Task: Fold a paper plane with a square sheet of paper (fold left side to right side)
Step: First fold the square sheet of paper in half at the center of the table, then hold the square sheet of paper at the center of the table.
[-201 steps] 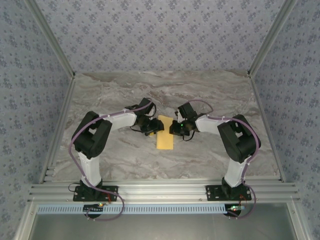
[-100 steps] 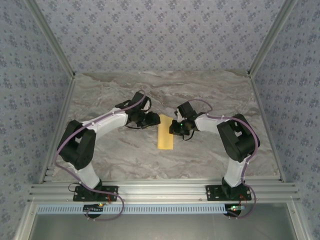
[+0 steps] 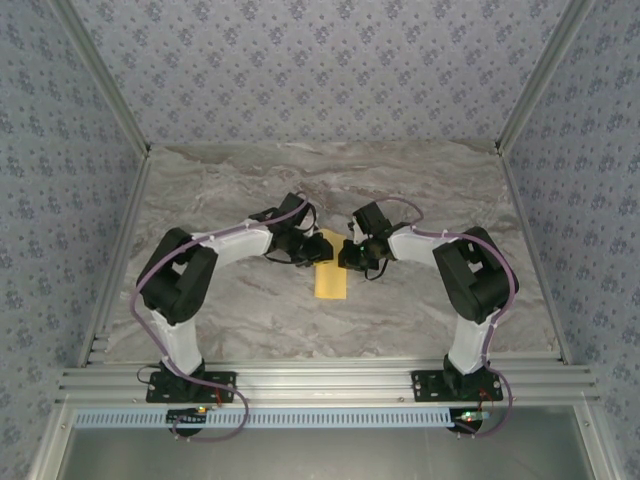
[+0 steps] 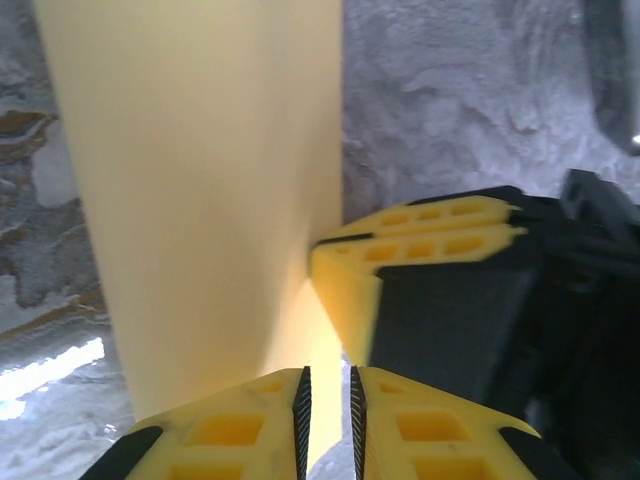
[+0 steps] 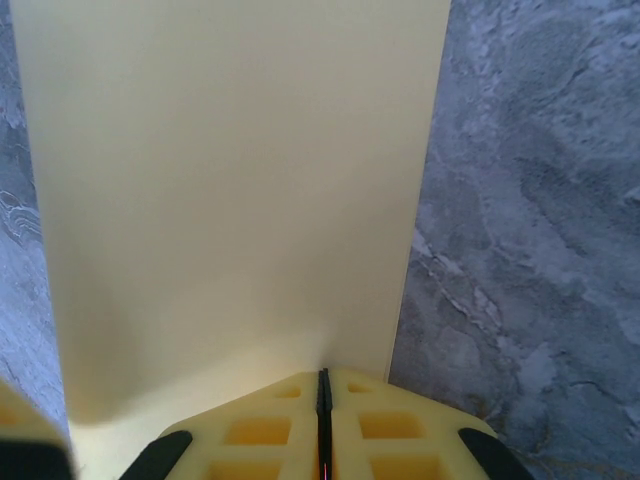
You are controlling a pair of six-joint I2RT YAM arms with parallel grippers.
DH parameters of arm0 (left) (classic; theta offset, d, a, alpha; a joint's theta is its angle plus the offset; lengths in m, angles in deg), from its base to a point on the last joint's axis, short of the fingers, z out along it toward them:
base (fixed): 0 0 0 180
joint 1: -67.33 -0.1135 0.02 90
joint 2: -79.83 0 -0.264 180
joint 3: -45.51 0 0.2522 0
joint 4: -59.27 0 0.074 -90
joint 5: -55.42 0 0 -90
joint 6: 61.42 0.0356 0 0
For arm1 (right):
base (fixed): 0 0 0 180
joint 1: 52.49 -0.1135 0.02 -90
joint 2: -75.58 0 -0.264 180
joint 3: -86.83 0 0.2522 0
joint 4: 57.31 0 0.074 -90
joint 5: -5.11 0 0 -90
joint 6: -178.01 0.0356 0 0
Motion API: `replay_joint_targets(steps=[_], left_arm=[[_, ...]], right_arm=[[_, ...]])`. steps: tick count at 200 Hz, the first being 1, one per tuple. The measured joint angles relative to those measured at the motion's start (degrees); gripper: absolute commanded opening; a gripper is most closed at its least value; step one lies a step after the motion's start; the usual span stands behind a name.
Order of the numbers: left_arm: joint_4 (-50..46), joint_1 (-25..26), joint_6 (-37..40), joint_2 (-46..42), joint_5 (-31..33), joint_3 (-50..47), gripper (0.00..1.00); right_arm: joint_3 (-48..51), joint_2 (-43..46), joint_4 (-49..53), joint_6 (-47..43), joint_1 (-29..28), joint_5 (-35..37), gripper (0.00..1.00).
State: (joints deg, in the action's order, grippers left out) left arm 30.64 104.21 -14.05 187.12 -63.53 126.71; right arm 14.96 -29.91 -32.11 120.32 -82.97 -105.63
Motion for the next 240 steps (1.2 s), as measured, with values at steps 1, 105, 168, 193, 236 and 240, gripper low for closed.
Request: replay_joint_targets(steps=[1, 105, 168, 193, 236, 240], left_arm=[[0.0, 0.0, 0.0, 0.1, 0.0, 0.0, 0.19], [3.6, -1.8, 0.6, 1.9, 1.3, -5.9, 0.18], [2.8, -6.3, 0.6, -4.0, 1.3, -11.4, 0.18], [4.1, -6.2, 0.5, -5.5, -0.3, -11.1, 0.18], [6.6, -3.7, -0.2, -2.3, -1.9, -5.1, 0.18], [7.0, -3.5, -0.3, -1.7, -1.9, -4.6, 0.18]], right_arm=[[0.0, 0.0, 0.0, 0.0, 0.0, 0.0, 0.11], [-1.9, -0.8, 2.7, -2.2, -0.4, 0.8, 0.11], [-2.3, -1.1, 2.7, -2.9, -0.7, 0.8, 0.11], [-2.3, -1.1, 2.7, -3.0, -0.7, 0.8, 0.12], [-2.3, -1.2, 2.7, -3.1, -0.7, 0.8, 0.11], [-2.4, -1.2, 2.7, -3.1, -0.7, 0.8, 0.12]])
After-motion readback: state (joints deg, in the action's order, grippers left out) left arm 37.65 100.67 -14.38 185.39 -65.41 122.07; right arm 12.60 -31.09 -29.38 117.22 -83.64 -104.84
